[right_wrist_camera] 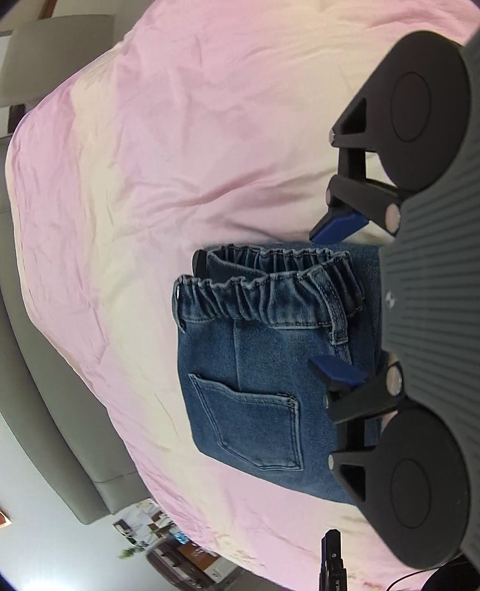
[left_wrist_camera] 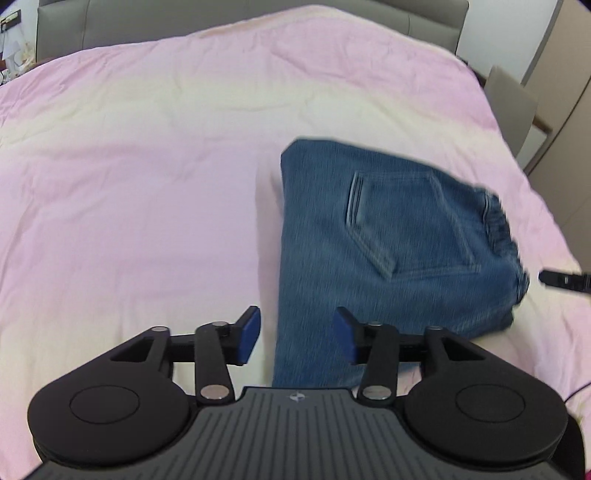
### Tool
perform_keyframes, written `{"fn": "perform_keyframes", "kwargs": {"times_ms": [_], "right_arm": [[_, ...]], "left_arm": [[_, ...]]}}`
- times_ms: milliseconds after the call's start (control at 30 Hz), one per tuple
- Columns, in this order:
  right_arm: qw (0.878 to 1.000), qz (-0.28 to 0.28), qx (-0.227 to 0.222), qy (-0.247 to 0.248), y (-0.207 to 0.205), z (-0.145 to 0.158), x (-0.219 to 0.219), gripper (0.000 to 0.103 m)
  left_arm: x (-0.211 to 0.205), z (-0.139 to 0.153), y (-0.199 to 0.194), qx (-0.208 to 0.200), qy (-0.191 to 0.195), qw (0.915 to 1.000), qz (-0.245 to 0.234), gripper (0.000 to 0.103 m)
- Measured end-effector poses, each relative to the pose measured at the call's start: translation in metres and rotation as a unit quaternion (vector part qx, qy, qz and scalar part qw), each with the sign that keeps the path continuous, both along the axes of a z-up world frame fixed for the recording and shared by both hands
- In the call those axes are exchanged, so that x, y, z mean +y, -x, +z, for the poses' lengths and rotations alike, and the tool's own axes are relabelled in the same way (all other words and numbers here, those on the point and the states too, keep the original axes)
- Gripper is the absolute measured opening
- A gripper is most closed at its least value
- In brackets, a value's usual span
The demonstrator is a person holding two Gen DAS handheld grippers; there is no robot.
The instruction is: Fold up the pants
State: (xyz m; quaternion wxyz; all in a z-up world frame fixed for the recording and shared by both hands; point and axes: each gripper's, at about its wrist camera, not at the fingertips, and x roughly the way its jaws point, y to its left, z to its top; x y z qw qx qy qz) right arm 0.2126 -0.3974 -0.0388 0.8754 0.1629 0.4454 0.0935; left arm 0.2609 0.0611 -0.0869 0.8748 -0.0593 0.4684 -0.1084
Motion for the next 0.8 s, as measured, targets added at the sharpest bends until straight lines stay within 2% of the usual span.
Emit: {"fn": "perform_keyframes", "kwargs": {"times_ms": [133, 233, 367, 633, 800], "right_arm": [[0.999, -0.022, 0.028, -0.036, -0.017, -0.006, -0.014, 0.077], [0.996, -0.030, 0.052, -0.062, -0.036, -0.014, -0.018, 0.077], [0.993, -0.031, 0.074, -0.086, -0.062, -0.027, -0.019, 0.077], [0.987, -0.011, 0.120, -0.105, -0.098, -0.062, -0.020, 0.077], [0.984, 0.008, 0.128, -0.124, -0.110, -0.076, -0.022, 0.075]], "left_arm": [[-0.002, -0.007, -0.035, 0.010, 0.037, 0.9992, 0.012, 0.066], [-0.003, -0.018, -0.057, 0.027, 0.056, 0.9979, 0.020, 0.072], [-0.005, -0.033, -0.079, 0.048, 0.058, 0.9966, 0.033, 0.073], [-0.012, -0.059, -0.104, 0.078, 0.049, 0.9957, 0.012, 0.075], [-0.012, -0.069, -0.111, 0.090, 0.050, 0.9947, 0.001, 0.078]]}}
